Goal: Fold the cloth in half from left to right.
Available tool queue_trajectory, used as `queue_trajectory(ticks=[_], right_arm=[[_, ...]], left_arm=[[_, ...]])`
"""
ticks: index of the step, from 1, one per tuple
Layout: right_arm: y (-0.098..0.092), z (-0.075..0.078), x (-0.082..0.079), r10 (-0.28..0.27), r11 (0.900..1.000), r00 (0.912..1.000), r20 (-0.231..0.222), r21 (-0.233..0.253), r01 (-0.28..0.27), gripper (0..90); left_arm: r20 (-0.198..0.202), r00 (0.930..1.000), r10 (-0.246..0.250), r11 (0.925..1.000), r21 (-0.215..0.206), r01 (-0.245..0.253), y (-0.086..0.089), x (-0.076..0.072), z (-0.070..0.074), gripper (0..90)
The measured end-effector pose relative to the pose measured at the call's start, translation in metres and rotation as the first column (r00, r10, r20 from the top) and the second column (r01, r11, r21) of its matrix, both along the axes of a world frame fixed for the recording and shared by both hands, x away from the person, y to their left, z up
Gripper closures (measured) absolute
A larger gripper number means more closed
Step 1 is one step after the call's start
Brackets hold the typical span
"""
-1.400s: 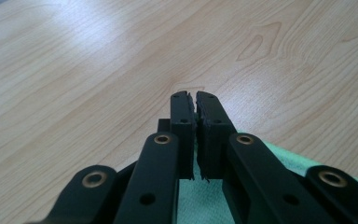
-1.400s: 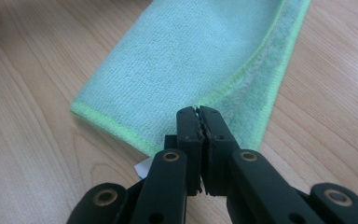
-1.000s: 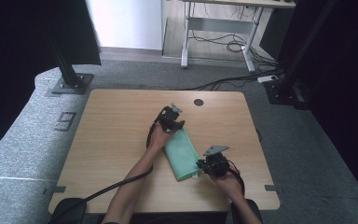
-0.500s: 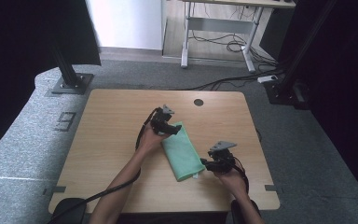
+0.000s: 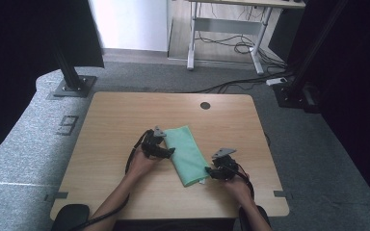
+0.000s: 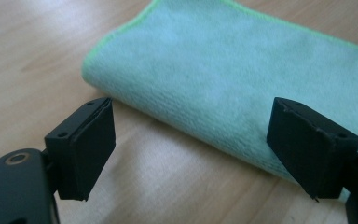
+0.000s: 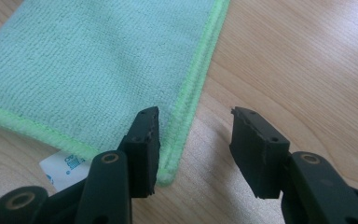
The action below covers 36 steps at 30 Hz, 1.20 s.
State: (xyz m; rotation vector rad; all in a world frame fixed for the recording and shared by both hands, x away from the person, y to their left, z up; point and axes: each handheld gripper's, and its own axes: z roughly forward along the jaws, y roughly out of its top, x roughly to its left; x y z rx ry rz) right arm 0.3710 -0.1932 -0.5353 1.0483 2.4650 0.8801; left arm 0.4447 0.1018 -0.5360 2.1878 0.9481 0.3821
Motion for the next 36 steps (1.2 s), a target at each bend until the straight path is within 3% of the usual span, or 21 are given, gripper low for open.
queue_trajectory(ticks=[3,8,13,17,20,33,36], right_arm=[[-0.003,-0.001,0.001,-0.005,1.000,1.0000,-0.006,0.017,0.005,49.0],[-0.002,-0.002,-0.001,-0.024,0.999,0.9995,-0.020,0.034,0.024,48.9],[0.012,-0.001,-0.008,0.021,1.000,0.9997,-0.013,0.020,-0.021,49.5],[0.014,-0.001,-0.009,0.024,1.000,0.9997,-0.011,0.019,-0.024,49.4],[0.011,-0.003,-0.007,0.017,0.999,0.9994,-0.030,0.049,-0.016,48.7],[0.009,-0.004,-0.005,0.012,0.998,0.9991,-0.041,0.068,-0.009,47.3],[0.009,-0.004,-0.005,0.009,0.998,0.9992,-0.039,0.067,-0.007,46.0]], left_arm=[[-0.008,0.9999,0.011,0.9996,0.025,-0.011,-0.001,0.003,-0.007,15.2],[-0.005,0.9993,0.038,0.9990,0.024,-0.037,0.000,0.015,-0.011,14.8],[-0.003,0.9977,0.068,0.9968,0.042,-0.068,-0.001,0.023,-0.008,14.8],[0.020,0.9997,0.010,0.9974,0.071,-0.012,-0.007,0.004,-0.003,15.2],[0.018,0.9996,-0.019,0.9978,0.063,0.018,-0.008,-0.013,-0.004,15.2],[-0.015,0.9962,-0.086,0.9962,0.013,0.086,-0.015,-0.077,-0.009,15.3],[-0.017,0.9939,-0.109,0.9939,0.019,0.109,-0.018,-0.088,-0.009,15.3]])
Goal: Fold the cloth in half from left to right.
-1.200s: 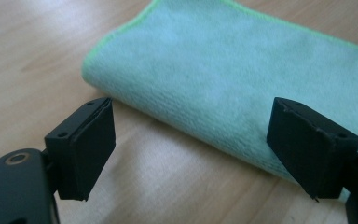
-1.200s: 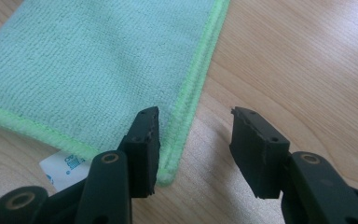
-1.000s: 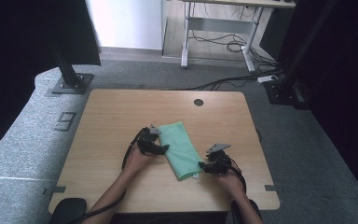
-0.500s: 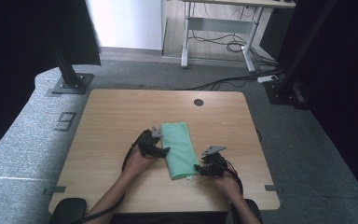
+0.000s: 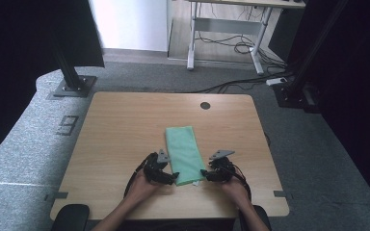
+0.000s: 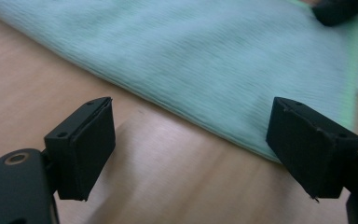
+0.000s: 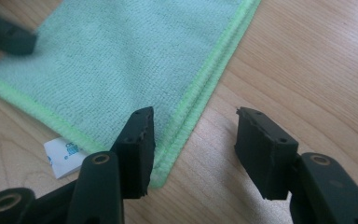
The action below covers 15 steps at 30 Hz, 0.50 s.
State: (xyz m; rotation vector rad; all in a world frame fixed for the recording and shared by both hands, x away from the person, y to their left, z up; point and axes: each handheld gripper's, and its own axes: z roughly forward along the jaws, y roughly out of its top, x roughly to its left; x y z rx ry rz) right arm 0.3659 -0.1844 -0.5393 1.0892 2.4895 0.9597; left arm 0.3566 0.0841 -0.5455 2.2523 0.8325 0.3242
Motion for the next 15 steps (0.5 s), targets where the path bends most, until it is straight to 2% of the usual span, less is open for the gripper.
queue_trajectory(ticks=[3,5,7,10,15], right_arm=[[0.000,0.000,0.000,-0.003,1.000,1.0000,0.000,-0.001,0.003,46.1],[0.001,0.001,-0.001,-0.006,1.000,1.0000,0.002,-0.008,0.006,46.2],[0.005,0.001,-0.001,0.004,1.000,1.0000,0.000,-0.012,-0.004,46.3],[0.014,0.001,-0.001,0.016,1.000,0.9998,0.008,-0.018,-0.015,46.2],[0.032,-0.001,0.005,0.031,1.000,0.9994,0.015,0.004,-0.031,45.2]], left_arm=[[-0.006,1.0000,0.000,1.0000,0.002,0.000,0.000,-0.003,-0.001,15.5],[-0.022,0.9997,0.009,0.9999,-0.006,-0.009,0.004,-0.001,-0.002,15.1],[-0.022,0.9996,0.019,0.9998,0.001,-0.018,0.008,0.002,-0.001,14.7],[-0.020,0.9989,0.042,0.9990,0.014,-0.042,0.017,0.007,0.000,14.7],[-0.015,0.9964,0.083,0.9962,0.029,-0.082,0.036,0.019,0.001,14.6]])
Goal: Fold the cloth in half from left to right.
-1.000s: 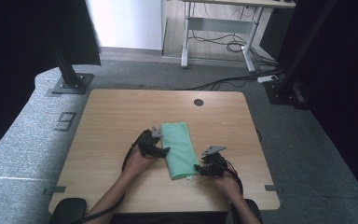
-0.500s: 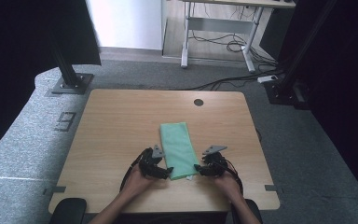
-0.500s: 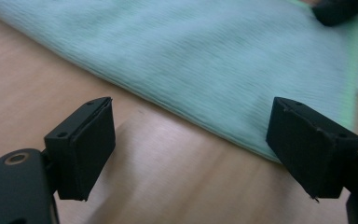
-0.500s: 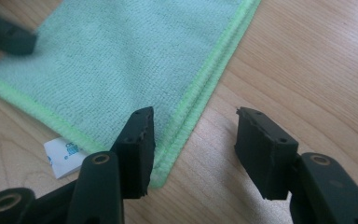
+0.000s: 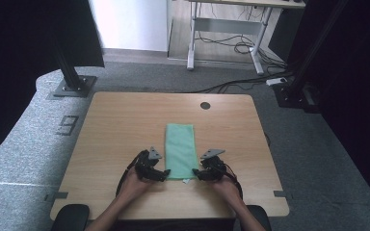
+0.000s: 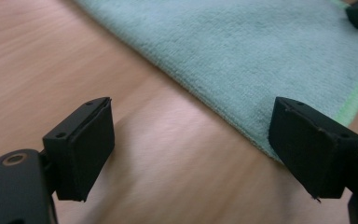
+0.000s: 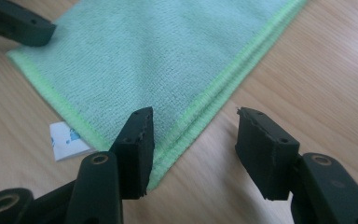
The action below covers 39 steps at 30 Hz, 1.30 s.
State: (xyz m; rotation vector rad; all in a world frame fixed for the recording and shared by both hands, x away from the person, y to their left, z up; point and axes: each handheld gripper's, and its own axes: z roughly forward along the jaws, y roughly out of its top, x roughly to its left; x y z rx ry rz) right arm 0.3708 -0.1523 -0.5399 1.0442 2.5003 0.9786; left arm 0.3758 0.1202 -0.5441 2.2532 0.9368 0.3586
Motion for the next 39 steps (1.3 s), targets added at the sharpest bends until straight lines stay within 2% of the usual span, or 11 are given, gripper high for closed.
queue_trajectory(ticks=[8,11,16,19,22,29,35,39], right_arm=[[0.022,-0.001,0.018,0.003,1.000,0.9999,0.016,-0.001,-0.003,43.6],[0.024,-0.001,0.024,-0.007,1.000,0.9997,0.022,0.005,0.007,43.2],[0.023,-0.003,0.032,-0.019,1.000,0.9995,0.024,0.017,0.019,41.6],[0.022,-0.003,0.033,-0.018,1.000,0.9996,0.021,0.026,0.017,41.0],[0.022,-0.003,0.032,-0.012,1.000,0.9994,0.034,0.015,0.011,40.9],[0.016,0.004,0.027,-0.007,1.000,0.9979,0.065,0.013,0.006,32.7],[0.002,0.014,0.016,-0.002,1.000,0.9970,0.077,0.020,0.000,22.2],[-0.008,0.014,0.007,0.000,1.000,0.9974,0.072,-0.002,0.001,14.1]], left_arm=[[0.010,0.9992,0.040,0.9990,0.020,-0.040,0.017,0.020,0.001,14.4],[0.015,0.9987,0.049,0.9987,0.014,-0.049,0.018,0.026,0.000,14.0],[-0.001,0.9983,0.058,0.9982,-0.017,-0.058,0.021,0.032,-0.002,13.8],[0.002,0.9979,0.065,0.9974,-0.029,-0.065,0.022,0.031,-0.003,14.1],[0.009,0.9980,0.062,0.9977,-0.030,-0.061,0.021,0.029,-0.001,14.3],[0.032,0.9993,-0.017,0.9968,-0.078,0.019,0.016,0.010,0.017,14.0],[0.028,0.9986,-0.044,0.9972,-0.059,0.046,0.025,-0.005,0.023,10.5],[0.023,0.9987,-0.044,0.9985,-0.031,0.045,0.035,-0.014,0.022,6.6]])
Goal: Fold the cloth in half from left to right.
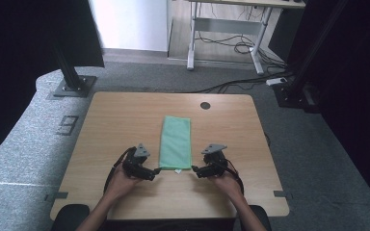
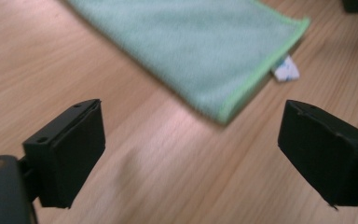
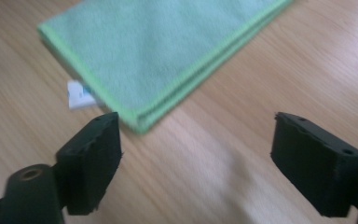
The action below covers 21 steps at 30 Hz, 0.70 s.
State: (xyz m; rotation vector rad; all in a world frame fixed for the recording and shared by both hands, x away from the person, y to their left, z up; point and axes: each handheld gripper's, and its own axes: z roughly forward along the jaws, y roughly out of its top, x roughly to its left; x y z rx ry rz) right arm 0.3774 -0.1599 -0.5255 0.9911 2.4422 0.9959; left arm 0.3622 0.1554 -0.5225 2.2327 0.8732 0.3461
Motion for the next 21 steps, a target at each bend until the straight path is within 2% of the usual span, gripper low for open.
queue_trajectory(ticks=[2,6,8,16,21], right_arm=[[-0.006,-0.002,-0.005,-0.002,1.000,1.0000,-0.005,-0.004,0.002,12.9],[-0.016,-0.008,-0.013,-0.020,1.000,0.9996,-0.022,-0.012,0.020,1.5],[-0.021,-0.011,-0.016,-0.029,1.000,0.9992,-0.028,-0.011,0.028,0.0],[-0.029,-0.022,-0.015,-0.052,0.998,0.9977,-0.043,0.018,0.053,0.0],[-0.029,-0.027,-0.016,-0.054,0.999,0.9972,-0.052,0.005,0.054,0.0]], left_arm=[[-0.007,1.0000,0.005,1.0000,0.008,-0.005,0.005,-0.005,-0.002,4.8],[-0.011,0.9997,0.021,0.9993,0.031,-0.020,0.015,-0.014,-0.010,0.4],[-0.014,0.9997,0.022,0.9995,0.025,-0.021,0.020,-0.018,-0.014,0.0],[-0.026,0.9989,0.039,0.9985,0.038,-0.038,0.029,-0.020,-0.026,0.0],[-0.029,0.9990,0.035,0.9986,0.040,-0.034,0.030,-0.019,-0.026,0.0]])
